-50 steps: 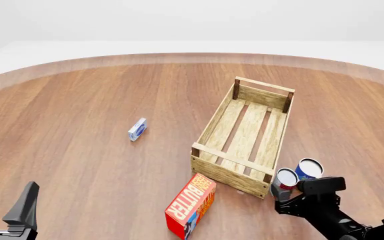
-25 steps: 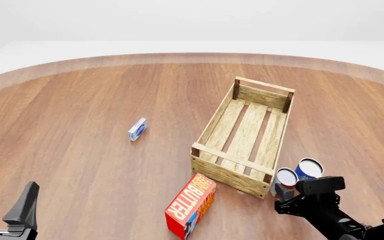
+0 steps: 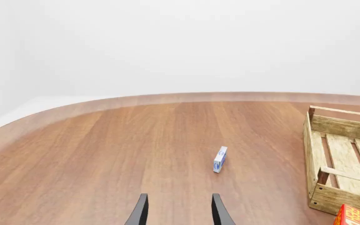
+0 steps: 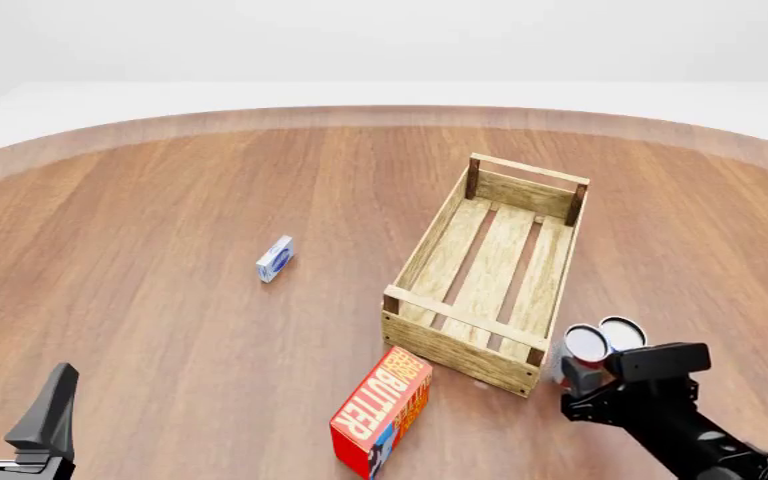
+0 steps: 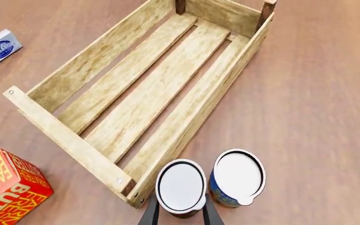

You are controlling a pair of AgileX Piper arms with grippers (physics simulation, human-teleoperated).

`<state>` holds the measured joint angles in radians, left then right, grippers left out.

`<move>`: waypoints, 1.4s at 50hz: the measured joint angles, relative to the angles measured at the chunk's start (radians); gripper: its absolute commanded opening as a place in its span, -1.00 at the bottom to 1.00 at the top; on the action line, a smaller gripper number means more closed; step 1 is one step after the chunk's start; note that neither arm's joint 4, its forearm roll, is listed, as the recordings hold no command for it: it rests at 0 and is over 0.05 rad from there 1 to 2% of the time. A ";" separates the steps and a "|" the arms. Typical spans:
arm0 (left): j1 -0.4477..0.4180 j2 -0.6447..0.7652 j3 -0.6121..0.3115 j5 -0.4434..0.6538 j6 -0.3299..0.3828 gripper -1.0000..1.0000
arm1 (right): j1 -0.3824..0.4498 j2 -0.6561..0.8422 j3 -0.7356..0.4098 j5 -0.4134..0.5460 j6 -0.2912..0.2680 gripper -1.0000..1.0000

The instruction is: Pick up the tomato sauce, and put it in the wooden tray.

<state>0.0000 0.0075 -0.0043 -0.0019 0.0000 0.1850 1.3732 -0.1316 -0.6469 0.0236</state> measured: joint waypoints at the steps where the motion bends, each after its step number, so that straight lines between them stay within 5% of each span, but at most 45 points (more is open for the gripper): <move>1: 0.000 0.000 0.000 0.000 0.000 1.00 | -0.001 -0.012 -0.001 0.011 -0.001 -1.00; 34: 0.000 0.000 0.000 0.000 0.000 1.00 | -0.019 -0.380 -0.082 0.398 -0.040 -1.00; 70: 0.000 0.000 0.000 0.000 0.000 1.00 | -0.024 -0.608 -0.172 0.661 -0.064 -1.00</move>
<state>0.0000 0.0075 -0.0043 -0.0019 0.0000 0.1612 0.7652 -0.3039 0.0143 -0.0404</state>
